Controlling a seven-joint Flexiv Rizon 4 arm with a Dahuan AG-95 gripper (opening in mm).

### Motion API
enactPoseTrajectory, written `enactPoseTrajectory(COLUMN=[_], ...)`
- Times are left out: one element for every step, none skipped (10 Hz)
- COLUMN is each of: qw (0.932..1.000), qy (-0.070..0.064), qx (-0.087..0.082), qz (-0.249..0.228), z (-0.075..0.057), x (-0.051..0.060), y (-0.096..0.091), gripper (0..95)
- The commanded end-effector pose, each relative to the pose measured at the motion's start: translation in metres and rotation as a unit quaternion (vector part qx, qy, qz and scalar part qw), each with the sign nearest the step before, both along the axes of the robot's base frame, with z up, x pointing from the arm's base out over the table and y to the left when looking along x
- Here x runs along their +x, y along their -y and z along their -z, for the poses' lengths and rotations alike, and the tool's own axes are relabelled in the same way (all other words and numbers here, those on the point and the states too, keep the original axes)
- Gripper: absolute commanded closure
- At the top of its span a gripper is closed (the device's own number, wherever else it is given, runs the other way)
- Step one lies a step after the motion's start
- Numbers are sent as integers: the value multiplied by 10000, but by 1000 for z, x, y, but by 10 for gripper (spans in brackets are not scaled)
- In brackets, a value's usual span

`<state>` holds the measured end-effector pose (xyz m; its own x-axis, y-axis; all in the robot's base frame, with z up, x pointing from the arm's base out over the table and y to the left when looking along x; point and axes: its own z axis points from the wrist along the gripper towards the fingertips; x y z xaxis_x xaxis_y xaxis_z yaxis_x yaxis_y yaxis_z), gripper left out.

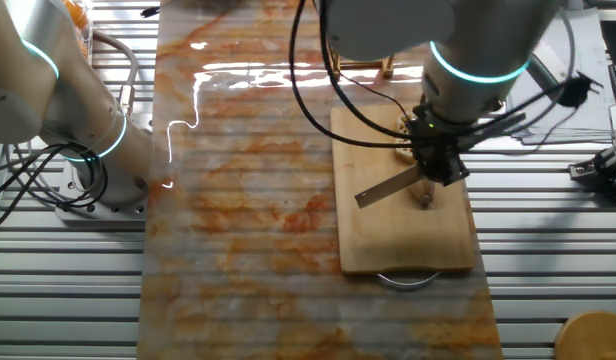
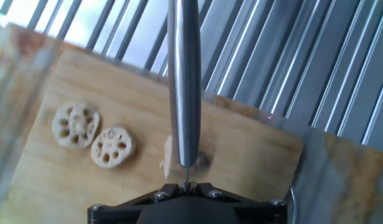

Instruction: Slice the lotus root

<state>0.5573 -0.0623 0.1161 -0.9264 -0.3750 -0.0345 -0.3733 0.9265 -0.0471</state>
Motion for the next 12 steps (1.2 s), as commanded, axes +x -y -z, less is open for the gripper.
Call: enactPoseTrajectory(qw=[9996, 9996, 9997, 9996, 9995, 9994, 9994, 9994, 9993, 9989, 9986, 9985], qy=[-268, -259, -239, -268, -316, -347, -349, -352, -372, -440, -500, -535], qx=[18, 16, 38, 46, 22, 19, 23, 29, 42, 60, 74, 74], qz=[-72, -58, -45, -41, -59, -46, -41, -47, -96, -131, -128, -108], z=[11, 12, 15, 17, 20, 21, 23, 25, 28, 32, 34, 35], x=[4, 4, 6, 8, 9, 9, 9, 9, 10, 11, 11, 12], y=[2, 1, -1, -5, -8, -8, -7, -6, -5, -4, -4, -5], gripper=[950, 950, 950, 950, 950, 950, 950, 950, 950, 950, 950, 950])
